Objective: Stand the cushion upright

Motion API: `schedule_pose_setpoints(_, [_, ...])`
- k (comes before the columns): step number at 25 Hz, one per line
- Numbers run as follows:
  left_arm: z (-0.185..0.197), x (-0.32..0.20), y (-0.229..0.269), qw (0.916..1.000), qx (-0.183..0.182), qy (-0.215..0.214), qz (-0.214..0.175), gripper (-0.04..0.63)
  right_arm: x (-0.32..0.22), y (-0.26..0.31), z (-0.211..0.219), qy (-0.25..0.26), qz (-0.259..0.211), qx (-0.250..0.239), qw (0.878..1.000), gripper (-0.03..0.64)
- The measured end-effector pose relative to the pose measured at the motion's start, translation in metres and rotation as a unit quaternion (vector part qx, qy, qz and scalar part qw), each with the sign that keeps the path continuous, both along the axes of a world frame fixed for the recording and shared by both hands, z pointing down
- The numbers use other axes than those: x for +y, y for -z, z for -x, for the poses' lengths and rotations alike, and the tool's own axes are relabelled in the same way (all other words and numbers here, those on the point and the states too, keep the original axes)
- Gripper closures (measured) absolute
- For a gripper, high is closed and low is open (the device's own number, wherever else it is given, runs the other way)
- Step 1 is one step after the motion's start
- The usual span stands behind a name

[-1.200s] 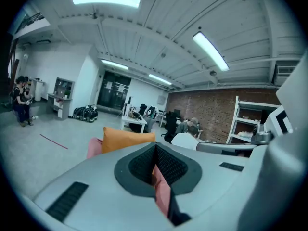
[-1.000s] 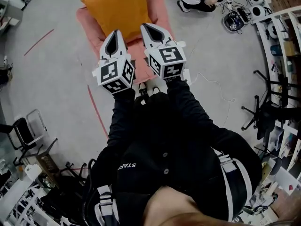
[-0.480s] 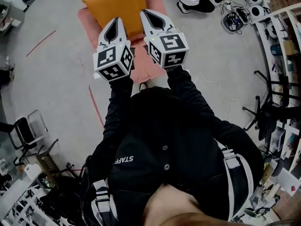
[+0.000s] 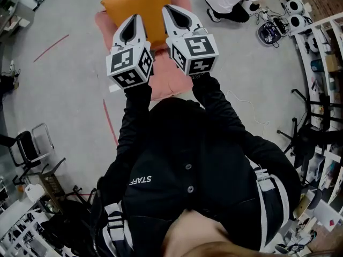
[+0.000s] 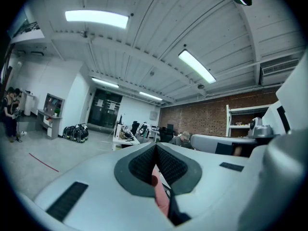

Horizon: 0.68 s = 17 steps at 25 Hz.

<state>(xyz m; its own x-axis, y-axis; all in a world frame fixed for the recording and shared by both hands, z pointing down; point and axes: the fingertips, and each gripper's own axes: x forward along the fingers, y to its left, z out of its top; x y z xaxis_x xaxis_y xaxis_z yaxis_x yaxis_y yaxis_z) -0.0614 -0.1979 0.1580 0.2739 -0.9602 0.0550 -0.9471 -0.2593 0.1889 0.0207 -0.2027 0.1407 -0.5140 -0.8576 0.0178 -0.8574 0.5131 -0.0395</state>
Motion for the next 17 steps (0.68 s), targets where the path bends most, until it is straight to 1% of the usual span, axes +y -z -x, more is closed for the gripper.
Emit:
schedule_pose_setpoints(8, [-0.001, -0.005, 0.015, 0.9998, -0.001, -0.001, -0.022, 0.595, -0.003, 0.012, 0.003, -0.001, -0.024, -0.001, 1.000, 0.603])
schedule_pose_setpoints(17, [-0.013, -0.001, 0.012, 0.9998, -0.006, 0.003, -0.019, 0.595, 0.000, 0.012, -0.011, -0.005, -0.027, -0.005, 1.000, 0.603])
